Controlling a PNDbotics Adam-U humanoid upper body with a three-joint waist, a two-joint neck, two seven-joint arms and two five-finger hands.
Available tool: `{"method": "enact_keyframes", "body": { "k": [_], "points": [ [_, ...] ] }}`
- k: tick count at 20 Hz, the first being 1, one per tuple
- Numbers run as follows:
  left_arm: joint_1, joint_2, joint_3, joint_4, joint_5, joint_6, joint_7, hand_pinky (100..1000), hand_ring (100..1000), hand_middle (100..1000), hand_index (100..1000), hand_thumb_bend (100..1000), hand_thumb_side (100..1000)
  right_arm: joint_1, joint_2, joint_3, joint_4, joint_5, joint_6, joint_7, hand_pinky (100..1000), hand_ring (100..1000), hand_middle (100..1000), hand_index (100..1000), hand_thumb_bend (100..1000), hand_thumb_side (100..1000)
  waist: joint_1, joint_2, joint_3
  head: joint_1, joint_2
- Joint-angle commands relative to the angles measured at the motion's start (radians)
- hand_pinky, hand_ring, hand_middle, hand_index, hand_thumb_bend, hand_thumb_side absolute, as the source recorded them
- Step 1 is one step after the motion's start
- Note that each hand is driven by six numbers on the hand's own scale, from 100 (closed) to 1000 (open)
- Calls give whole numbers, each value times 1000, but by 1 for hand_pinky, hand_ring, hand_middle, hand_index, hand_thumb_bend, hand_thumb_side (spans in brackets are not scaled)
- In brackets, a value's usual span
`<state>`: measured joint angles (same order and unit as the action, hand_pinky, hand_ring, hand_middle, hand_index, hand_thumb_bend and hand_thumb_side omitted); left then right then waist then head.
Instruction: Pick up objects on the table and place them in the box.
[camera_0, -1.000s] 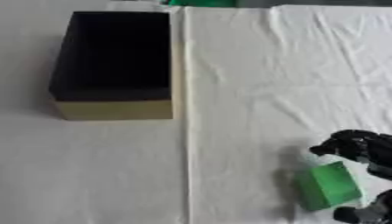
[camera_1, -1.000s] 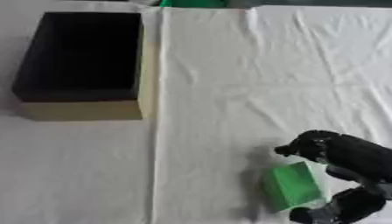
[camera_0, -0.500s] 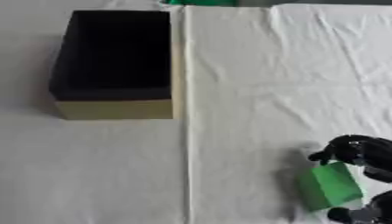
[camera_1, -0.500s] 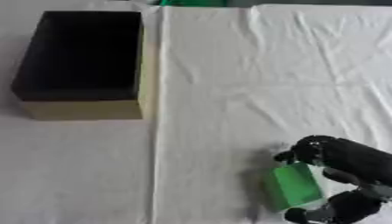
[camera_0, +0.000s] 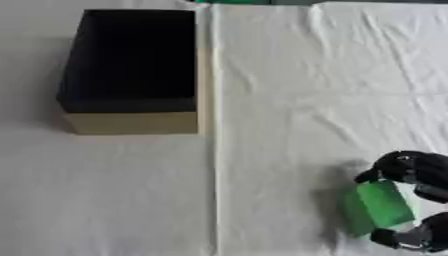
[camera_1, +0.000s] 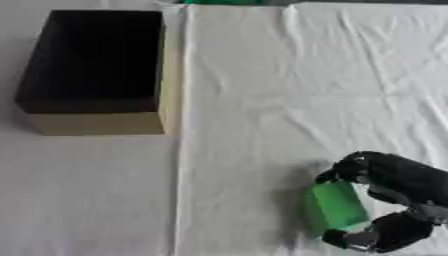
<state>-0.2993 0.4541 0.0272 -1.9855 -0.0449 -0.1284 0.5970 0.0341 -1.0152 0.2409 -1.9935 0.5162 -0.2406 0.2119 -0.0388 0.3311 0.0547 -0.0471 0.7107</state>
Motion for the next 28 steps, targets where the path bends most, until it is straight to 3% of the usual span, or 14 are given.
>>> {"method": "enact_keyframes", "body": {
  "k": [1,7,8,12,28],
  "points": [
    [-13,9,2,-14,5,1,-4,625,705,719,779,454,992,-9,-17,-12,-7,-13,14,4,815,717,582,818,445,777,2,-13,1,-1,8],
    [-13,9,1,-14,5,1,-6,625,706,719,777,453,994,-10,-13,-7,-7,-28,15,23,778,674,546,793,360,732,3,-11,3,-2,11],
    [-13,9,1,-14,4,2,-6,625,706,719,777,452,993,-12,-11,-8,-7,-35,16,21,748,632,508,757,324,734,4,-12,3,-2,11],
    [-11,10,2,-14,4,3,-7,625,707,720,777,451,993,-28,-11,-32,-7,-65,18,-9,699,585,467,719,301,716,3,-13,1,-1,11],
    [-9,14,4,-14,2,4,-2,625,707,719,778,449,993,-114,-59,-123,-7,-143,-15,-77,675,563,453,705,255,674,1,-17,-6,-5,4]
  ]
}}
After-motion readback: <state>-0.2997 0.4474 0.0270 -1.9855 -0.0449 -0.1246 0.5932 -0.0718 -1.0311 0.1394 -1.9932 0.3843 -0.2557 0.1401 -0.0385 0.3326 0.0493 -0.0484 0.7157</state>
